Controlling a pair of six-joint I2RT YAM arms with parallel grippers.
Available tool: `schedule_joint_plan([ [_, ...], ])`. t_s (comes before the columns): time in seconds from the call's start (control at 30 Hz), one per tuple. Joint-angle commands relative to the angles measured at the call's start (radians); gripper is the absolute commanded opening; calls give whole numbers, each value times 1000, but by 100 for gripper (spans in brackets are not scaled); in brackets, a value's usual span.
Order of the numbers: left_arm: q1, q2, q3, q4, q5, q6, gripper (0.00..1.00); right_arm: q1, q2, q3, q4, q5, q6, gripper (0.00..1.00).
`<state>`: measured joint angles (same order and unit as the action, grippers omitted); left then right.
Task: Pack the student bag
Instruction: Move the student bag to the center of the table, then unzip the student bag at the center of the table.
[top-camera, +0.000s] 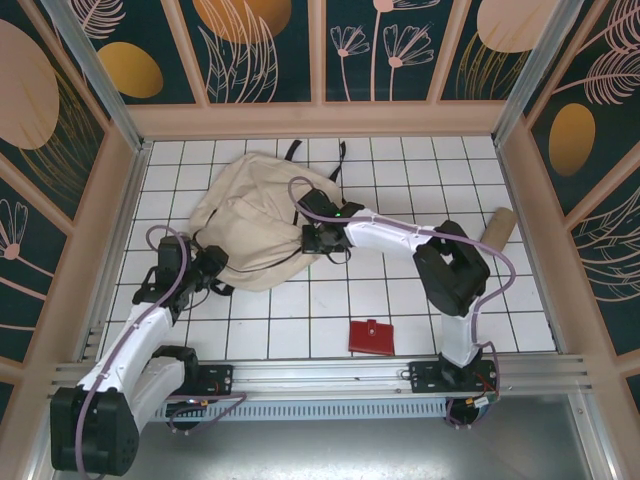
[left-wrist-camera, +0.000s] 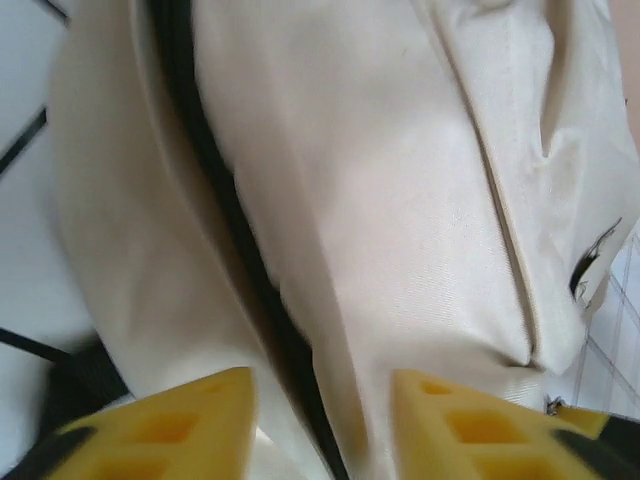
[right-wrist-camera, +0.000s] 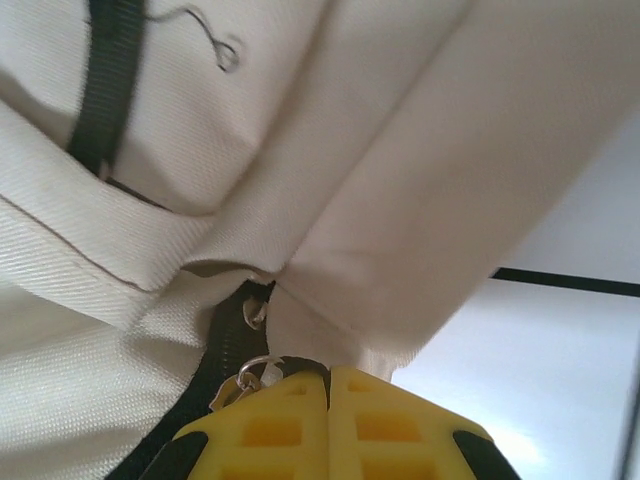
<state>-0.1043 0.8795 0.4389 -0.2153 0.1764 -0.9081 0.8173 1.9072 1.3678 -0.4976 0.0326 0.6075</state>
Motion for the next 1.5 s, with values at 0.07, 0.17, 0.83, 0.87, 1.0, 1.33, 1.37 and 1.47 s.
schedule_joint_plan([
  [0.07,5,-36,119,-128,-29,100,67,-25,-151,-102,-65,-13,-97,0],
  [0.17,5,-36,157,-139,-24,146,72,-47,-224,-181,-98,-1,-128,0],
  [0.83,5,-53,215,-87,119,273,88,-297,-497,-288,-3,45,-89,65],
  [0.87,5,-53,213,-86,123,273,89,-298,-523,-295,12,40,-85,69],
  [1.0,5,-41,205,-53,156,259,90,-325,-572,-353,110,-86,-83,75],
  [1.33,-48,93,232,10,193,235,90,-445,-387,-353,260,-355,-73,75],
  [1.37,-73,115,244,17,180,234,89,-457,-355,-335,269,-391,-74,74],
  [1.47,-143,186,277,59,154,217,89,-466,-277,-282,287,-454,-98,71],
])
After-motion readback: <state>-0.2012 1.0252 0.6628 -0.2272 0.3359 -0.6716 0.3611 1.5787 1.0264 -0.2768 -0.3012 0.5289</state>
